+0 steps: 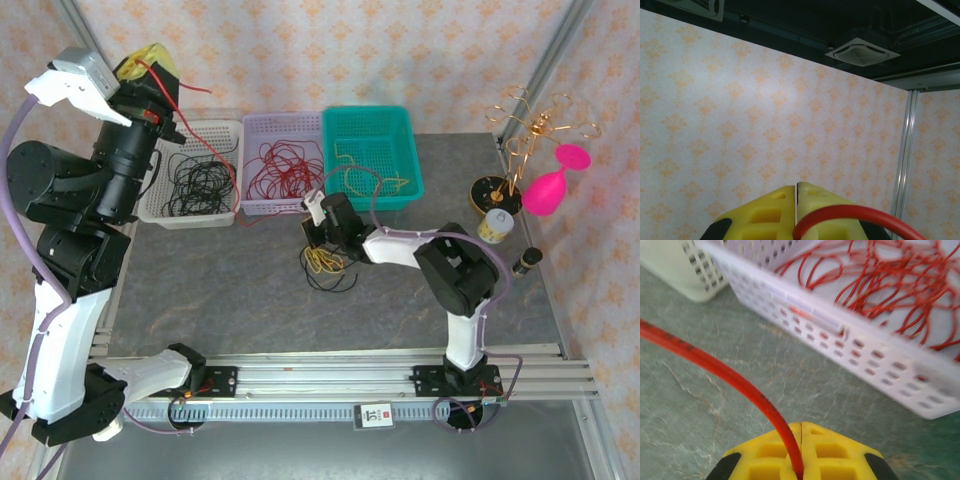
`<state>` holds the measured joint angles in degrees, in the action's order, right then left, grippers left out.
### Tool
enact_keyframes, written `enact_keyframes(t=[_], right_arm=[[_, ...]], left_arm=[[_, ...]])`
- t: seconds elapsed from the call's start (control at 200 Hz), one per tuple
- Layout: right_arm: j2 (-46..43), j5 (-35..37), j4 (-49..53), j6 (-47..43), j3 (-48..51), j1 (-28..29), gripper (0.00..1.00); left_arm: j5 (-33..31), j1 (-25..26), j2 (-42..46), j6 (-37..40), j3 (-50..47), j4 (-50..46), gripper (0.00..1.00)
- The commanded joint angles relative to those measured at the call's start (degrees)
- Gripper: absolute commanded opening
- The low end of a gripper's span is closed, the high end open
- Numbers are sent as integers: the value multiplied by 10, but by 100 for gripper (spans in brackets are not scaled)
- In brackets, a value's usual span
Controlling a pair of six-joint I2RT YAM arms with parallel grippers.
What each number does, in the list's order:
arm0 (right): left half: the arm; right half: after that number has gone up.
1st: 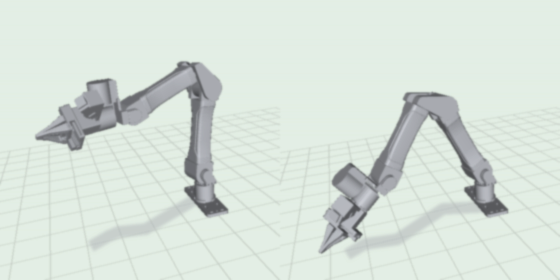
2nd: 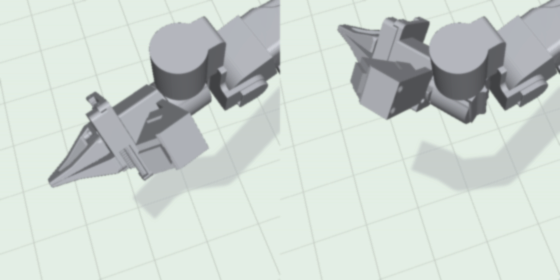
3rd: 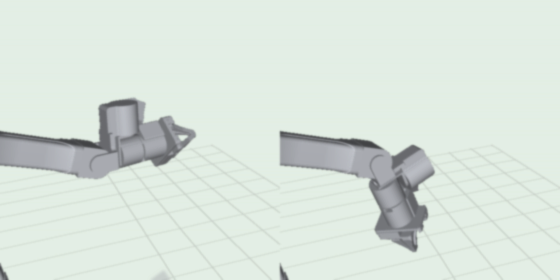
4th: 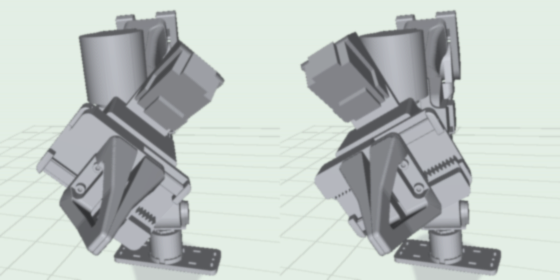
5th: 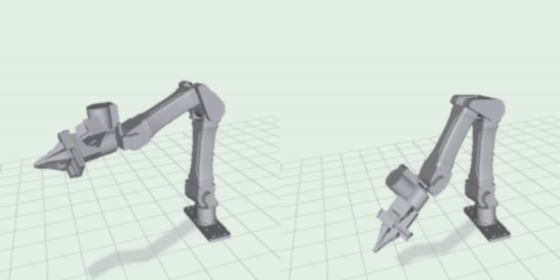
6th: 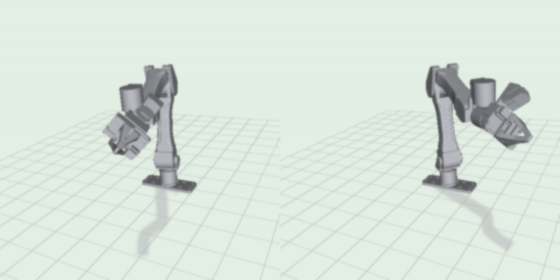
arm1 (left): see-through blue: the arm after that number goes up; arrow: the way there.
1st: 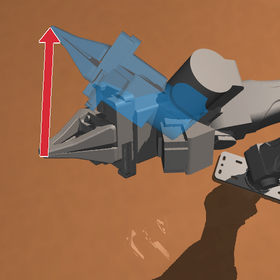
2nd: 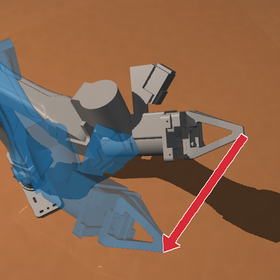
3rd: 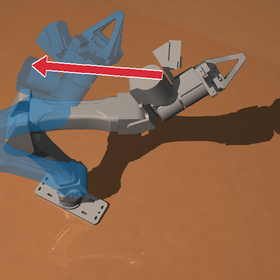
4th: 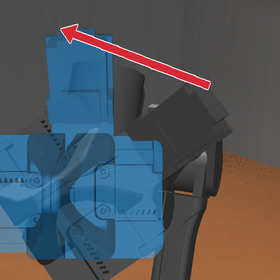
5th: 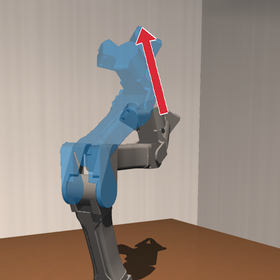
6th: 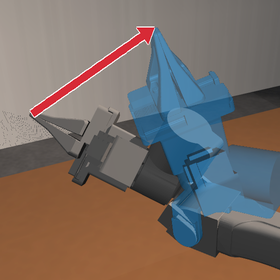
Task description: Untangle the cables
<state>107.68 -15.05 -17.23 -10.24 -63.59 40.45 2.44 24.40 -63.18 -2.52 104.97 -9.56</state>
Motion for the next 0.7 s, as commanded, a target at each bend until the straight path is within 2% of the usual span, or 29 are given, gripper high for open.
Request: enact_keyframes(t=[0.0, 0.155, 0.29, 0.4, 0.546, 0.696], right_arm=[[-105, 52, -2, -2, 5, 4, 0], [-205, 89, 25, -16, 10, 5, 0], [-251, 98, 58, -15, -20, 4, 0], [-282, 58, 90, 14, -51, 4, 0], [-324, 26, 62, 48, -29, 4, 0], [-325, -14, 74, 41, -2, 6, 0]], left_arm=[[-12, 5, 20, 1, -31, 16, 0], [-26, 5, 39, -2, -79, 23, 0], [-35, 5, 55, -9, -121, 33, 0], [-39, 5, 64, -13, -139, 33, 0], [-39, 5, 77, -27, -164, 30, 0], [10, 6, 124, -78, -313, 39, 0]])
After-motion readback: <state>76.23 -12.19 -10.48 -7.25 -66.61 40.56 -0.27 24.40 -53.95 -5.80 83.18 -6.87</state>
